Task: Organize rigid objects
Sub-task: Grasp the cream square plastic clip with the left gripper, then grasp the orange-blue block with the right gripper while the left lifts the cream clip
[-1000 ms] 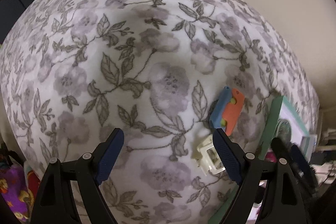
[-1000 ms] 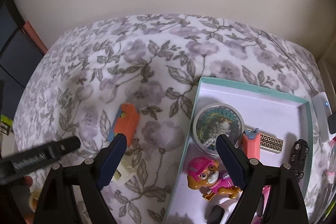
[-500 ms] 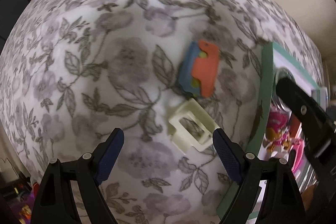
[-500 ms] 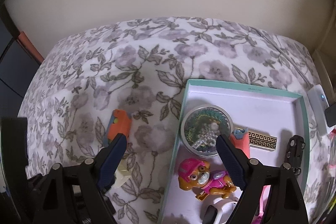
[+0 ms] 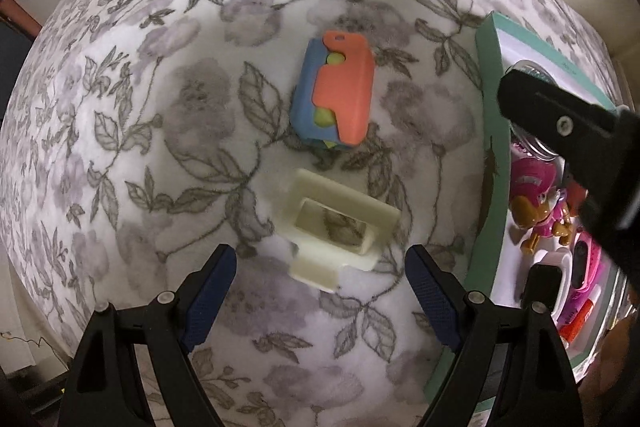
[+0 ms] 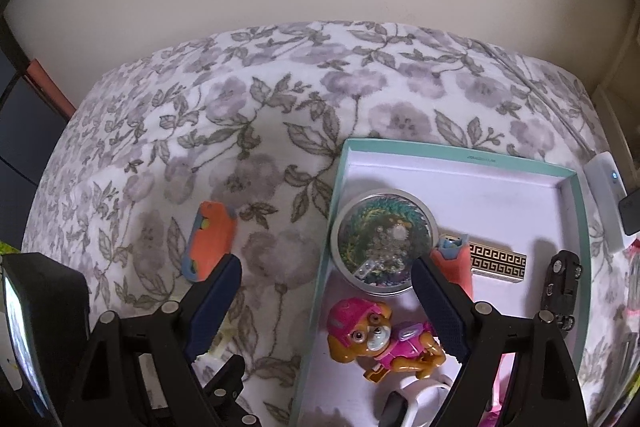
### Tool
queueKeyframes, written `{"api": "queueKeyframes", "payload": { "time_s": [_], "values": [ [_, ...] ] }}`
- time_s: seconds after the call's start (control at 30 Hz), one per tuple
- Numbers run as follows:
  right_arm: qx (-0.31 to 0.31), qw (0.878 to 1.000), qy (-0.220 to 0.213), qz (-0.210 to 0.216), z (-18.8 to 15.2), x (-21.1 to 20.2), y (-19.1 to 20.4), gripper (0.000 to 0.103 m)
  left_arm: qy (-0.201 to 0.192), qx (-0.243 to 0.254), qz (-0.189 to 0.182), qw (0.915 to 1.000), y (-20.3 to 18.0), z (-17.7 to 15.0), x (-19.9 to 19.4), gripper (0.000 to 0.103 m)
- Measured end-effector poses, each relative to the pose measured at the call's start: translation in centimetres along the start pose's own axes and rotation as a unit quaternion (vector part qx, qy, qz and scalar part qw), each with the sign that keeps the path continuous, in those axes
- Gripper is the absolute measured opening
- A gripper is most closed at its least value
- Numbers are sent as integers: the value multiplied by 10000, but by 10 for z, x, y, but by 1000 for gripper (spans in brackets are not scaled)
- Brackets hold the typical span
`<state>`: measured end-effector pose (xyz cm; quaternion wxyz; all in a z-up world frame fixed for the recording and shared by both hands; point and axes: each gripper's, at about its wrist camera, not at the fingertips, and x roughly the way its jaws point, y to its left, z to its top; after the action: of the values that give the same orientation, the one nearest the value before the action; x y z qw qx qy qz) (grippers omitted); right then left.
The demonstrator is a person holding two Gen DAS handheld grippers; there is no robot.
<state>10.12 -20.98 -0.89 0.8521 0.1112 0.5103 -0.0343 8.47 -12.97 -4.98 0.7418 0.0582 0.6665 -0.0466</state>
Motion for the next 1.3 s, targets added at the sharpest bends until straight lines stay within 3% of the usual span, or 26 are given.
{"api": "queueKeyframes", "payload": {
  "time_s": [0.13, 0.27, 0.47, 0.73, 1.13, 1.3],
  "values": [
    [5, 10000, 7, 10, 0, 0, 0, 89, -52, 26, 123, 9999, -2, 0, 1, 73],
    [-10, 10000, 20, -2, -1, 2, 2, 89, 18, -43, -88, 10000, 0, 2, 3, 44],
    [-50, 10000, 37, 26, -2, 5, 5, 89, -49, -236, -110, 9996, 31, 14, 6, 44],
    [-144, 9997, 11, 178, -3, 9, 15, 89, -312, -827, 269, 9957, 78, 36, 5, 43],
    [-344, 9982, 11, 501, -6, 24, 38, 89, -318, -1329, 244, 9903, 140, 54, 14, 43],
    [-575, 9981, -125, 190, -7, 29, 51, 88, -308, -1461, 188, 9886, 161, 62, 15, 43]
  ]
}}
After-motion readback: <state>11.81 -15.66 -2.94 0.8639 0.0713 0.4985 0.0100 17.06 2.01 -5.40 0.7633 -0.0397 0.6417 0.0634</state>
